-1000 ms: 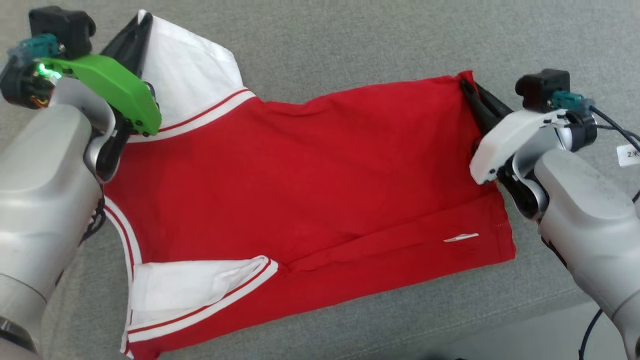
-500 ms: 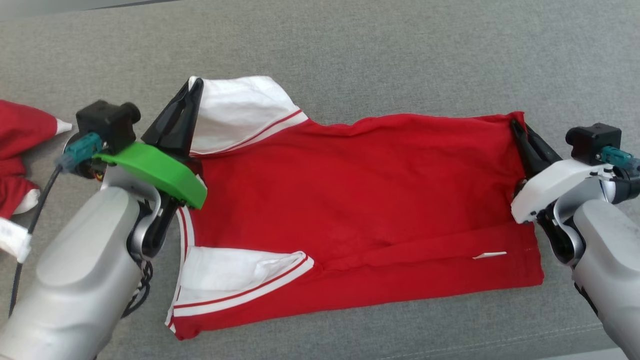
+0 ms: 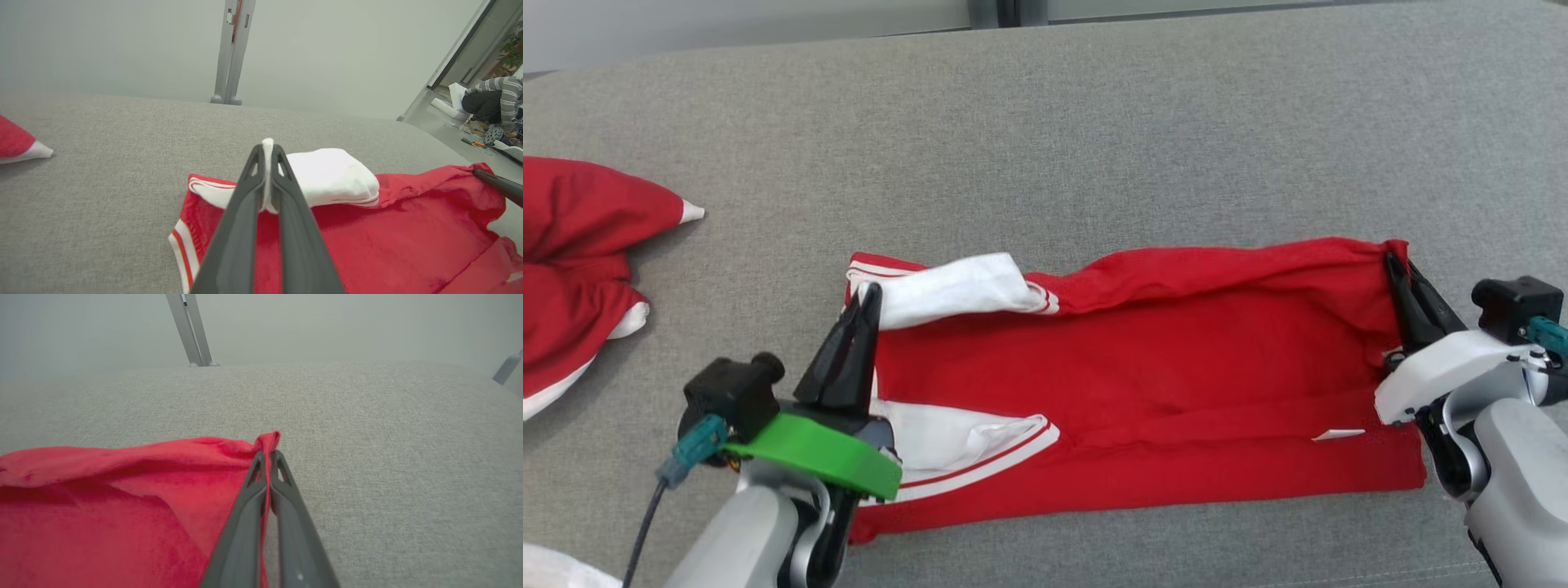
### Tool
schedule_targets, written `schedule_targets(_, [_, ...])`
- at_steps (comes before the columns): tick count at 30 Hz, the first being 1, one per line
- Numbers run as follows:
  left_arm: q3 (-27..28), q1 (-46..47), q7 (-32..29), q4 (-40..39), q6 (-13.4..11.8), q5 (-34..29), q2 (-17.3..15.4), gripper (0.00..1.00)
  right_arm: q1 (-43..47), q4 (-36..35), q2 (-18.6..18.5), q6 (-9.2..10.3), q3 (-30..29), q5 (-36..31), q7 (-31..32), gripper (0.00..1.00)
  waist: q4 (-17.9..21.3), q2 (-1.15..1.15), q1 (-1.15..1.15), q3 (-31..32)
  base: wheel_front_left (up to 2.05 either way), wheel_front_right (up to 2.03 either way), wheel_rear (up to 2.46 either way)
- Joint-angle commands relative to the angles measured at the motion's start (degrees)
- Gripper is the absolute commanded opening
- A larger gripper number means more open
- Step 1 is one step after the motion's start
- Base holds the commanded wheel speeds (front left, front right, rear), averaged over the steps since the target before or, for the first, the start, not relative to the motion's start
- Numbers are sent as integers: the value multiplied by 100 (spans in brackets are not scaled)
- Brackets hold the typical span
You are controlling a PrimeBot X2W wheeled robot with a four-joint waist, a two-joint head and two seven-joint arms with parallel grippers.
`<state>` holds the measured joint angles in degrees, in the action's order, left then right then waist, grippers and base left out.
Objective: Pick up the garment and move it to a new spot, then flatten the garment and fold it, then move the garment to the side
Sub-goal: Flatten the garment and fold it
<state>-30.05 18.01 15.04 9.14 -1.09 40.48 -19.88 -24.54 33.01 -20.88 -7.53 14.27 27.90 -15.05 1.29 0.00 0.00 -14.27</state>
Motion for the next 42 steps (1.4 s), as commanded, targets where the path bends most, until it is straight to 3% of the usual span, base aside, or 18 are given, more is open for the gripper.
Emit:
schedule_targets(1, [67, -254, 15, -75, -34, -38, 70, 0, 172, -70, 12, 9, -112, -44, -17, 0, -35, 0, 0, 52, 0, 0, 0])
schedule_targets(11, [536, -1327, 15, -58, 55, -272, 537, 0, 1153, -644, 208, 9, -644, -84, -17, 0, -132, 0, 0, 242, 0, 0, 0])
schedule_targets(12, [562, -1380, 15, -31, 67, -302, 581, 0, 1214, -684, 221, 9, -653, -88, -17, 21, -131, 0, 0, 255, 0, 0, 0])
schedule_targets(13, [642, -1420, 16, -16, 71, -352, 642, 7, 1281, -740, 238, 9, -667, -85, -17, 58, -132, 0, 0, 277, 0, 0, 0])
schedule_targets(14, [698, -1453, 16, 6, 79, -404, 678, 54, 1332, -786, 252, 9, -675, -77, -17, 100, -131, 0, 0, 289, 0, 0, 0])
schedule_targets(15, [759, -1509, 16, 33, 88, -453, 731, 89, 1404, -829, 261, 9, -679, -49, -17, 100, -134, 0, 0, 308, 0, 0, 0])
schedule_targets(16, [833, -1545, 16, 38, 75, -487, 784, 100, 1455, -859, 261, 9, -693, -40, -17, 100, -138, 0, 0, 320, 0, 0, 0])
schedule_targets(27, [2030, -1648, 15, -119, 300, -1557, 1275, 100, 1704, -1391, 180, 8, -805, 21, -17, 100, -195, 0, 0, 441, 0, 0, 0])
schedule_targets(34, [2793, -1641, 9, -375, 427, -2377, 1550, 100, 1347, -553, 231, 8, -564, 4, 37, 100, -258, 0, 0, 483, 0, 0, 0])
schedule_targets(42, [3141, -1518, 9, -339, 590, -2934, 1666, 100, 1048, 471, 351, 8, -253, 252, 123, 100, -381, 0, 0, 463, 0, 0, 0])
